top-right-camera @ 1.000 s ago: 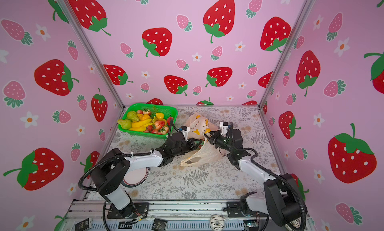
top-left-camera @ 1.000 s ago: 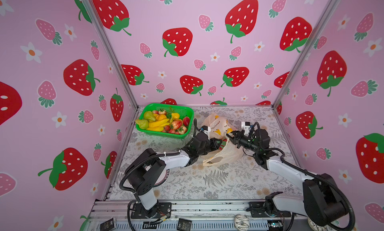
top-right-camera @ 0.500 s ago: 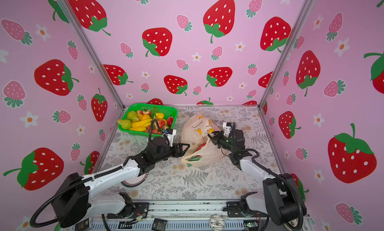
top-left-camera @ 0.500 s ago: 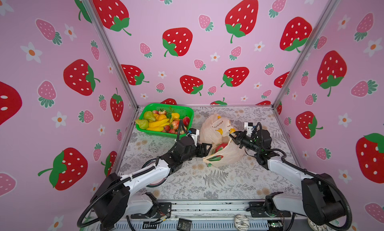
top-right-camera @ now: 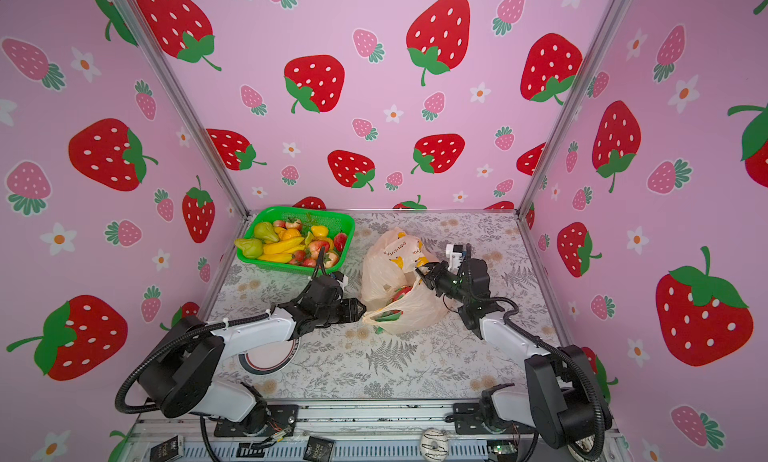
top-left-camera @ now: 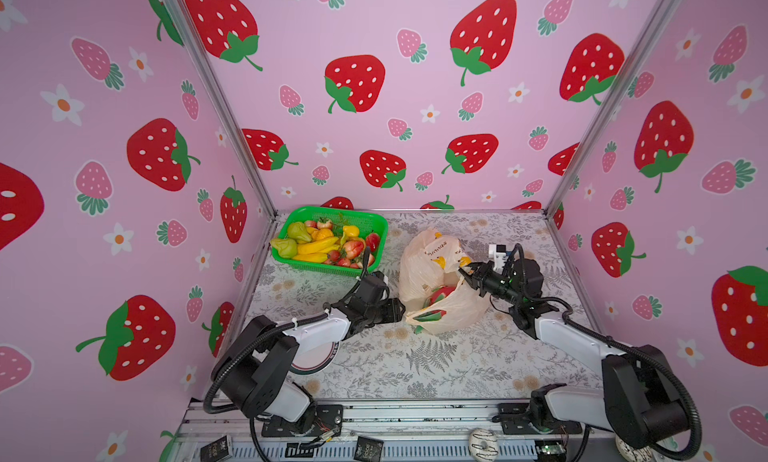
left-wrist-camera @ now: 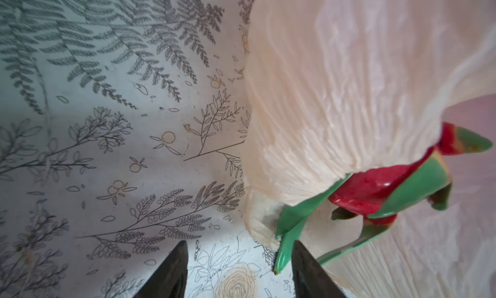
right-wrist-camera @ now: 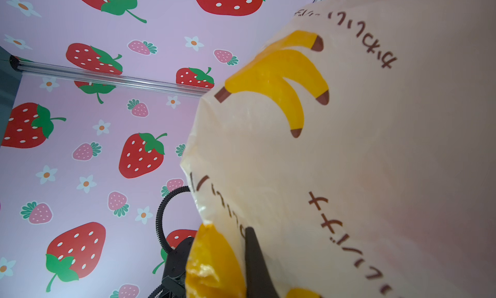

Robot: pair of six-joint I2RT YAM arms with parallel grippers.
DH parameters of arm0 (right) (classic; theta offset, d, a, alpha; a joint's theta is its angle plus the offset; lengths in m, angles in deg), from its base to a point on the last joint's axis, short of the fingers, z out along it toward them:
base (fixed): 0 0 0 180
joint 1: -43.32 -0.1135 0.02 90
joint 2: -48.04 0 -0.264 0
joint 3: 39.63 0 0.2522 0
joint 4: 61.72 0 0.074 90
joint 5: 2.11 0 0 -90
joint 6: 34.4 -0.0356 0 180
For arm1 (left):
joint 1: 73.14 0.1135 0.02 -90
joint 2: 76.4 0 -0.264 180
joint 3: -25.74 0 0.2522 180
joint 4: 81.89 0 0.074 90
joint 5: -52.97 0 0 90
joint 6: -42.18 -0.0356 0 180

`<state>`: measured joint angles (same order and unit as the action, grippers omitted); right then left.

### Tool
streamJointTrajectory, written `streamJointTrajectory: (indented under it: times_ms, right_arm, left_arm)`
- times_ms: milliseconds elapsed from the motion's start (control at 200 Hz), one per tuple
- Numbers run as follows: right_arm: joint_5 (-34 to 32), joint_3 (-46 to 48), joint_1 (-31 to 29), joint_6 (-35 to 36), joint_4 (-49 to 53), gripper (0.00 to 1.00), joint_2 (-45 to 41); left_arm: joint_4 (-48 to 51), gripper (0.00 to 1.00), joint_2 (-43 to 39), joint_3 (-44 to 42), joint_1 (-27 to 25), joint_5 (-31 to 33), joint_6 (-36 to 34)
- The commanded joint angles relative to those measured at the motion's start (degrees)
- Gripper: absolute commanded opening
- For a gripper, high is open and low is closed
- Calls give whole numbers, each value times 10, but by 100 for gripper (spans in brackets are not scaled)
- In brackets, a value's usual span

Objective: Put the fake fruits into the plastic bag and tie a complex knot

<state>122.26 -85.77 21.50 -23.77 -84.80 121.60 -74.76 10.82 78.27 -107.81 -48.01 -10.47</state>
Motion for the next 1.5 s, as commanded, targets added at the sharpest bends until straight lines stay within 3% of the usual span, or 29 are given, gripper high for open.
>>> streamJointTrajectory:
  times_ms: [0, 420, 535, 655, 765, 810, 930, 1000, 1151, 1286, 1491]
  right_arm:
    - [4, -5, 4, 3, -15, 7, 4]
    - [9, -1, 15, 11, -11, 7, 3]
    - [7, -2, 21, 27, 3, 7, -5]
    - [-13, -23, 36, 87, 80, 7, -30]
    - [-33, -75, 56, 197, 209, 7, -63]
    - [-47, -113, 62, 273, 290, 7, -71]
    - [-132, -255, 64, 464, 516, 7, -70]
    - [-176, -313, 64, 522, 590, 7, -67]
    - [-247, -400, 64, 590, 668, 7, -54]
    - [-265, -445, 64, 617, 695, 7, -30]
    - [-282, -502, 64, 658, 747, 7, -11]
  left_arm:
    - [-41, 54, 29, 36, -1, -31, 2]
    - [-111, 27, 127, 69, -8, -53, 30]
    - [-125, 12, 130, 70, -8, -76, 36]
    - [-117, 0, 96, 70, -10, -123, 42]
    - [-53, 0, 32, 92, -19, -178, 45]
    - [-13, 0, 7, 111, -24, -195, 44]
    - [55, 0, -39, 166, -26, -251, 58]
    - [86, 0, -51, 200, -23, -273, 67]
    - [123, 0, -57, 265, -12, -313, 71]
    - [123, 0, -49, 293, 0, -342, 90]
    - [31, 0, -58, 246, 26, -382, 181]
